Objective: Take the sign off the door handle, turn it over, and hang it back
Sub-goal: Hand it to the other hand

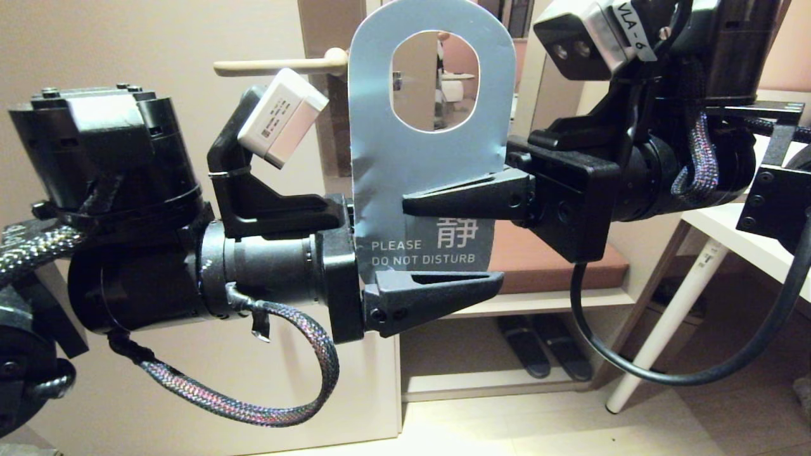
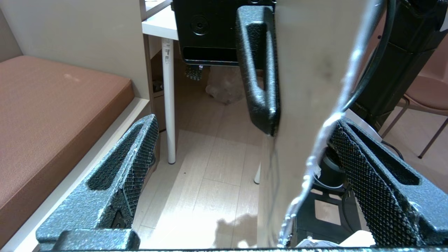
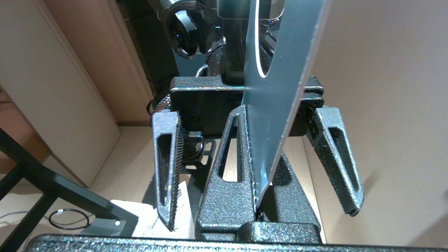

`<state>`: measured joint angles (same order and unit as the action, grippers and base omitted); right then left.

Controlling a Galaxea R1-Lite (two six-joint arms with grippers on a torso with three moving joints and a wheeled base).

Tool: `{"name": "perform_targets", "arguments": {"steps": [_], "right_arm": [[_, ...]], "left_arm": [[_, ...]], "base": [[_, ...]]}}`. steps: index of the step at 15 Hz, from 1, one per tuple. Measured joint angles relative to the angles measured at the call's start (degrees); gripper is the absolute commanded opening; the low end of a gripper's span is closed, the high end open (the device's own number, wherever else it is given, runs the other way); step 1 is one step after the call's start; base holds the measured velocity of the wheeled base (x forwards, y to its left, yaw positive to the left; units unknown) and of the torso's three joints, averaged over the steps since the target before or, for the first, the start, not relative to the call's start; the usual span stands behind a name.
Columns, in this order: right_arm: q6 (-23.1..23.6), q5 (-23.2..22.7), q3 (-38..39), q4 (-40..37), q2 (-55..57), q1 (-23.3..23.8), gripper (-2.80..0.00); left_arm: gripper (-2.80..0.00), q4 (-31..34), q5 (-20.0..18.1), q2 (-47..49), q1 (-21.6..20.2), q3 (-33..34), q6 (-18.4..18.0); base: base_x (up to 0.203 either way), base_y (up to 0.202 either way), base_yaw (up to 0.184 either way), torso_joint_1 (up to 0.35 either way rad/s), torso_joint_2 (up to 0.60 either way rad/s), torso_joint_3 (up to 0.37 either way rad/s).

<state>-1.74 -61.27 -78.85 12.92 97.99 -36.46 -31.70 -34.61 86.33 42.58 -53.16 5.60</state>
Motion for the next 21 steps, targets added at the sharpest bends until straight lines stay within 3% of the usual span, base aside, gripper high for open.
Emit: {"name": "perform_targets", "arguments": {"steps": [21], "right_arm": [[0.0,1.57,0.1,0.0,0.63,-1.05,-2.8]], "left_arm": [[0.0,-0.66,0.1,-0.48,0.05,0.83,-0.5]], "base": [[0.0,0.0,0.0,0.0,0.0,0.0]]}}
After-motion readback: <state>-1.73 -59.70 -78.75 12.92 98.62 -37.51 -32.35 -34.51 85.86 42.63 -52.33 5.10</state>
